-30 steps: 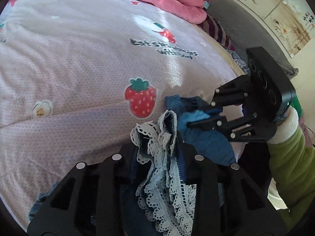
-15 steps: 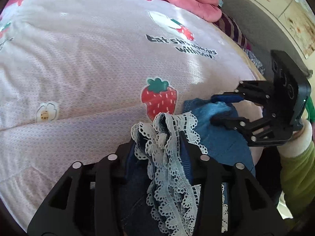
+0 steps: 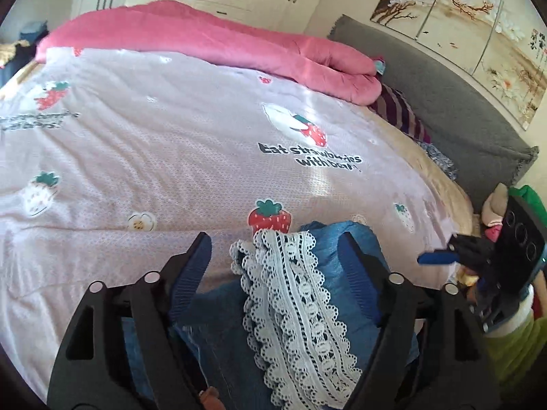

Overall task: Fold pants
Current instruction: 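Lay the lace hem over the folded pants with the left gripper, then release the lace hem with the left gripper and move to the elastic waistband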

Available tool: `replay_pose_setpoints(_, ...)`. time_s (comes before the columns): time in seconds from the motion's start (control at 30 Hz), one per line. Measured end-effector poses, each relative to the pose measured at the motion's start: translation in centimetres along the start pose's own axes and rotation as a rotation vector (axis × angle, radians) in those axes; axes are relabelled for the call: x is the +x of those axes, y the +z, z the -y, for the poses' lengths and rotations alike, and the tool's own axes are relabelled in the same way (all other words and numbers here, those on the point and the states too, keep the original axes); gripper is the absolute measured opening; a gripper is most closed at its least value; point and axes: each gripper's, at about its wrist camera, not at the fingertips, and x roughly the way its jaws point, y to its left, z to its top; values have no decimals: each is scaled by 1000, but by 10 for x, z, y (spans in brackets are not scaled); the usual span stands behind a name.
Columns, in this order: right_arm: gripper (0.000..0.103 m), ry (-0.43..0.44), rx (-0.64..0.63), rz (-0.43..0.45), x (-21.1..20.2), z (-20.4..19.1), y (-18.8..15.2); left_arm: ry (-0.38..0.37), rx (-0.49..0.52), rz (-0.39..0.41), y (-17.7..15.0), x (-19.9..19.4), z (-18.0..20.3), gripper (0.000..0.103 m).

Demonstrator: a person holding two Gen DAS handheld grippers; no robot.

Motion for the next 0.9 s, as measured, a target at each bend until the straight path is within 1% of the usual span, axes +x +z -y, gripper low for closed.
replay_pose_setpoints(0.07,59,15,-20,-17,2,-15,-4,25,5,24,-11,-10,11,72)
replay_pose_setpoints(0.17,58,41,-21,-30,5,-31,-12,7,3,57,-28,-26,27,73)
replay_pose_setpoints(0.2,55,50,-12,-47,7,-35,-15,-6,6,68,-36,-31,34,73)
replay_pose_setpoints(0.23,38,56,-4,-63,9,-38,-18,-11,15,75,-43,-34,40,73)
replay_pose_setpoints(0.27,29,64,8,-75,11,-39,-22,-6,31,82,-51,-38,48,73)
replay_pose_setpoints(0.3,22,69,20,-84,14,-38,-25,-2,41,84,-57,-38,51,73)
replay_pose_setpoints(0.33,21,70,30,-96,16,-39,-28,-4,51,80,-64,-40,57,69)
replay_pose_setpoints(0.37,21,67,34,-105,17,-41,-31,-8,49,74,-70,-42,61,60)
replay_pose_setpoints(0.47,21,69,44,-107,17,-47,-35,-9,48,57,-84,-39,71,52)
replay_pose_setpoints(0.57,21,61,66,-124,20,-49,-40,-7,79,7,-98,-32,80,44)
replay_pose_setpoints(0.63,21,39,80,-150,24,-48,-44,11,102,-25,-107,-26,85,40)
replay_pose_setpoints(0.67,21,26,87,-163,26,-47,-47,33,125,-55,-112,-20,88,37)
replay_pose_setpoints(0.77,21,-21,115,-215,34,-43,-55,138,165,-131,-129,-3,87,36)
replay_pose_setpoints(0.83,19,-46,150,-256,41,-36,-63,154,142,-176,-137,6,79,35)
replay_pose_setpoints(0.87,19,-55,160,-270,43,-34,-65,145,116,-194,-141,10,72,34)
replay_pose_setpoints(0.9,18,-48,175,-278,45,-31,-67,141,103,-195,-142,12,68,32)
